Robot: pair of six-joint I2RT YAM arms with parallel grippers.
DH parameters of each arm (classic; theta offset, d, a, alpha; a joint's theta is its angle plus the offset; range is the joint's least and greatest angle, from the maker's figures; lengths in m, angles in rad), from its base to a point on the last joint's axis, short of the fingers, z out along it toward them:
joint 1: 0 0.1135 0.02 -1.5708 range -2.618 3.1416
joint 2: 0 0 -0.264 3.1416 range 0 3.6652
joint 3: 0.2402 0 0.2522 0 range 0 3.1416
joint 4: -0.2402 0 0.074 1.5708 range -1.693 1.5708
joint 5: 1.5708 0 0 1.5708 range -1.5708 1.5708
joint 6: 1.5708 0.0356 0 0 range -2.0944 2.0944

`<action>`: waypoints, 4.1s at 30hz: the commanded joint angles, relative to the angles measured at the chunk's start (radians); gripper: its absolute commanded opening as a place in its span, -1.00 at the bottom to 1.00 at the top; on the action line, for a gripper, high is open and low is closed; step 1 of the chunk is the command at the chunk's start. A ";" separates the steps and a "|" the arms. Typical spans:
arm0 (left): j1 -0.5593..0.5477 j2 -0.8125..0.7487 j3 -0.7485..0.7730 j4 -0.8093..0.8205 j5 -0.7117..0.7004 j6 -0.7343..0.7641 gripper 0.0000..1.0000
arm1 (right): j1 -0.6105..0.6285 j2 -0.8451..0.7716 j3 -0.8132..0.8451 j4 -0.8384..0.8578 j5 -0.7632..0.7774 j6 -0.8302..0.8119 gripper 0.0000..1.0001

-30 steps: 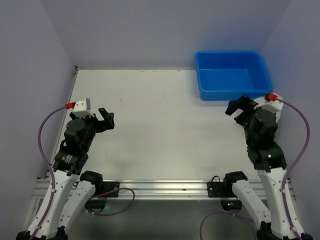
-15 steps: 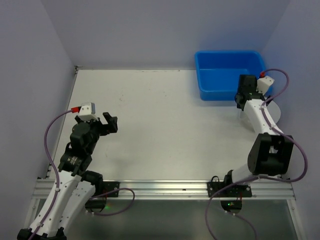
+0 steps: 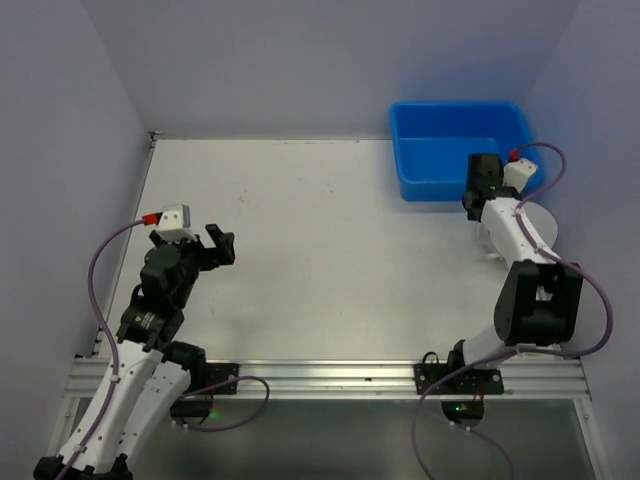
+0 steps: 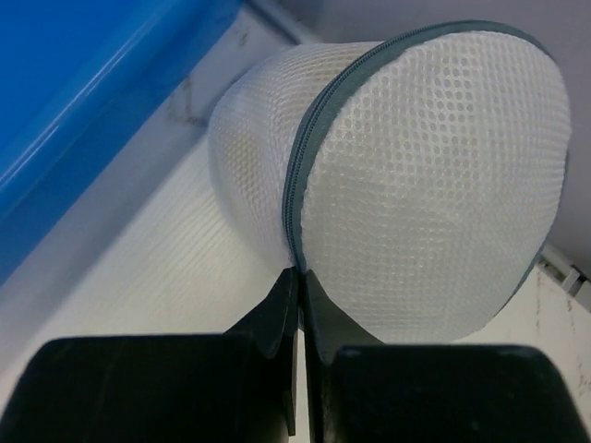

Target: Unzip the laundry bag and remove the bra

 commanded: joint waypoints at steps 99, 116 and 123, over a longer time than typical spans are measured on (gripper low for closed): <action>-0.340 0.597 -0.009 0.497 0.142 -0.558 0.65 | 0.862 -0.618 -0.465 0.470 -0.645 0.035 0.65; -0.340 0.653 -0.029 0.598 0.210 -0.621 -0.65 | 1.026 -0.440 -0.474 0.528 -0.607 -0.048 0.36; -0.340 0.649 0.014 0.517 0.204 -0.662 -1.00 | 1.046 -0.373 -0.456 0.525 -0.547 -0.031 -0.03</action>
